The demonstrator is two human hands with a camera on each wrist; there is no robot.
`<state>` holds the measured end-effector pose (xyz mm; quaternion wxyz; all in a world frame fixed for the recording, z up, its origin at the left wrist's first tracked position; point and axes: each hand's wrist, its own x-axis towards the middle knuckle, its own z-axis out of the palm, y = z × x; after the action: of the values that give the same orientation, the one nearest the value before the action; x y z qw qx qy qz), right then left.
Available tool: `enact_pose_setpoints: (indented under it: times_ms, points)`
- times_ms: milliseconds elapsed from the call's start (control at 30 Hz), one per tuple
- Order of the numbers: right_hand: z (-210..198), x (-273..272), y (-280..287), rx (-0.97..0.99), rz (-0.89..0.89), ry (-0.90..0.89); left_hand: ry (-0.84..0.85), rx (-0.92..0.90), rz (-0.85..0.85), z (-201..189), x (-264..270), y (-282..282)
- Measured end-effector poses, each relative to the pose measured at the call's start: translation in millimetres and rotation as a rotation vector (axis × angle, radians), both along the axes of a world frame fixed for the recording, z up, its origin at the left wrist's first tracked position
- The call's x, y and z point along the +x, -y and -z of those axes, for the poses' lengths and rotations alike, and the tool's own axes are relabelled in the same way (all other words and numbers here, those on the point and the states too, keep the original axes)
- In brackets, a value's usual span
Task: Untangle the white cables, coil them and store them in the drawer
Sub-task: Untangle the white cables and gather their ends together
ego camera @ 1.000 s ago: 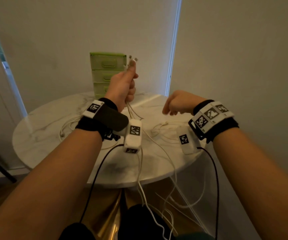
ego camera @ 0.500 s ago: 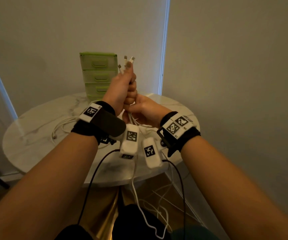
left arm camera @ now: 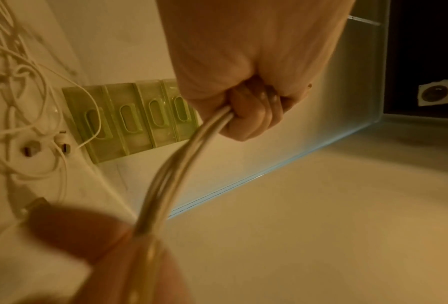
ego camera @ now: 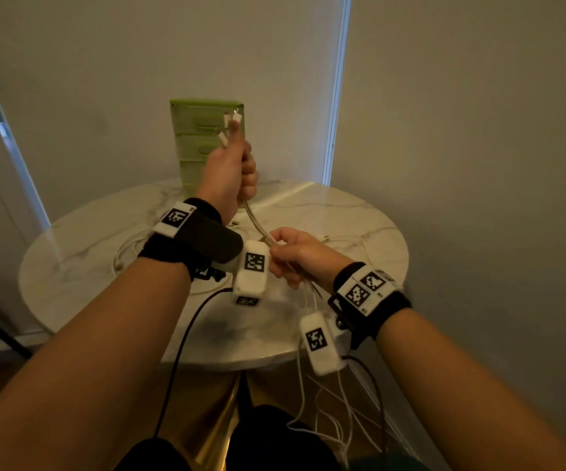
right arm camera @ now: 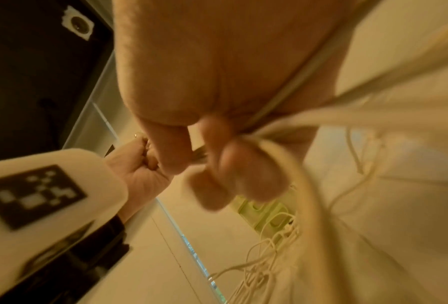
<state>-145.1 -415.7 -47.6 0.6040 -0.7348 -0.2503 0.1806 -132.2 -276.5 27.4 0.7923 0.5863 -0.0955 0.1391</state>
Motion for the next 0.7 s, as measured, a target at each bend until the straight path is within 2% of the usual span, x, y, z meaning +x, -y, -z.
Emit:
enact_pose_setpoints:
  times_ms: [100, 167, 233, 300, 367, 433, 567, 700]
  points:
    - [-7.5, 4.7, -7.7, -0.102, -0.213, 0.032, -0.008, 0.031, 0.058, -2.2, -0.3, -4.1]
    - [-11.1, 9.8, -9.7, -0.195, -0.247, 0.057, -0.024, 0.029, 0.088, 1.6, 0.7, -8.5]
    - [-16.6, 22.2, -4.0, -0.162, -0.065, 0.058, -0.057, 0.024, 0.117, 11.4, 1.6, -13.3]
    - [-21.2, 42.9, 8.6, -0.113, 0.219, 0.126, -0.105, -0.002, 0.143, 24.0, 2.7, -17.3]
    - [-21.1, 67.6, 23.2, -0.211, 0.469, 0.26, -0.157, -0.045, 0.164, 35.9, 5.0, -18.1]
    - [-17.2, 88.9, 35.6, -0.339, 0.587, 0.347, -0.194, -0.053, 0.176, 44.7, 8.4, -17.0]
    - [-19.2, 101.3, 48.9, -0.645, 0.525, 0.28, -0.242, -0.051, 0.173, 55.1, 18.0, -19.6]
    - [-17.5, 95.0, 44.1, -0.665, 0.399, 0.106, -0.303, -0.032, 0.18, 67.9, 29.9, -25.1]
